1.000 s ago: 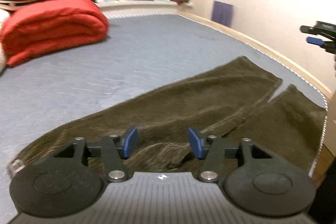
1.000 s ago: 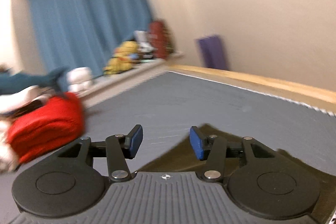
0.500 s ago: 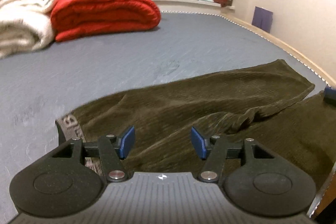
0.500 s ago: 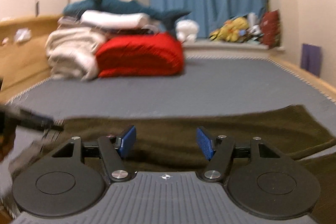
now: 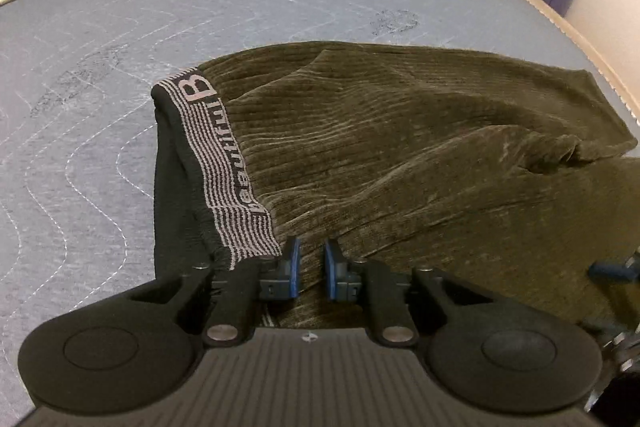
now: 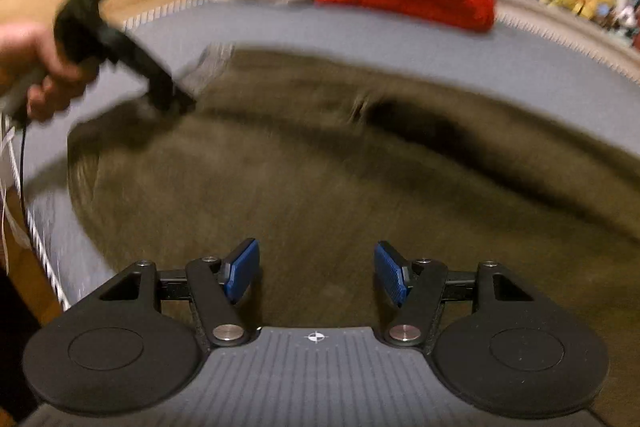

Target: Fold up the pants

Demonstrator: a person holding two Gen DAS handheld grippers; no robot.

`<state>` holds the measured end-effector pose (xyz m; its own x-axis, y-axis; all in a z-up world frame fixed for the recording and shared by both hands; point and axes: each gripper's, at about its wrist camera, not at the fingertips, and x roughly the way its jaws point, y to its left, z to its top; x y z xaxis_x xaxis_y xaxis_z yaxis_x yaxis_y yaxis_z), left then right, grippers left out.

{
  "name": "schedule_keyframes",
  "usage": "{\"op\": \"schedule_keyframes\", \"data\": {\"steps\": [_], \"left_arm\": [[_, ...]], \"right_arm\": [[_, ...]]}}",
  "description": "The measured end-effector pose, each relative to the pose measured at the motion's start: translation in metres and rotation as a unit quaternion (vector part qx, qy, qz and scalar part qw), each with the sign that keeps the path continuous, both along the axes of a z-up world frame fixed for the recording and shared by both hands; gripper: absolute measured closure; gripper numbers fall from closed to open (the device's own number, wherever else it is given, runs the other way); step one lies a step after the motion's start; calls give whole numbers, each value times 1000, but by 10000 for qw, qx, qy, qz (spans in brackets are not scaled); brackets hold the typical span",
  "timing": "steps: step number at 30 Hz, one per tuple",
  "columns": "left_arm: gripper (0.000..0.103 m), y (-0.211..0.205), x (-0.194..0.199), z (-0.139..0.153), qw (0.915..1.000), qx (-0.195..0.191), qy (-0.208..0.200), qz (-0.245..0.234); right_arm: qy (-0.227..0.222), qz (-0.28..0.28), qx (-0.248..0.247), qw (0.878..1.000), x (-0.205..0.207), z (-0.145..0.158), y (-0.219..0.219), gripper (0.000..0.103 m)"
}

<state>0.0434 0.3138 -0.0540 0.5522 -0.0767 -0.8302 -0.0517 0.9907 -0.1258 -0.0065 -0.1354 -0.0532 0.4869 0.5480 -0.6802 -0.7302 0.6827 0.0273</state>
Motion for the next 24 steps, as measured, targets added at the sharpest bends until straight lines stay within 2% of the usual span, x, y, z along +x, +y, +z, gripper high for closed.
{"op": "schedule_keyframes", "data": {"steps": [3,7,12,15,20,23,24], "left_arm": [[84,2,-4,13,9995,-39,-303,59],[80,3,-2,28,9974,-150,-678,206],[75,-2,5,34,9967,-194,-735,273],[72,-5,7,31,9973,-152,-697,198],[67,0,8,23,9982,-80,-529,256],[63,6,5,25,9984,55,-352,441],[55,9,2,27,9982,76,-346,481]], "right_arm": [[-73,110,-76,9999,-7,-4,13,37],[-428,609,143,9971,-29,7,24,37],[-632,1561,353,9851,-63,10,38,36],[-697,1936,182,9784,-74,5,51,37],[-696,2197,-54,9731,-79,-2,62,45],[-674,2286,-66,9712,-78,1,61,57],[-658,2309,-62,9707,-78,2,61,63]]}}
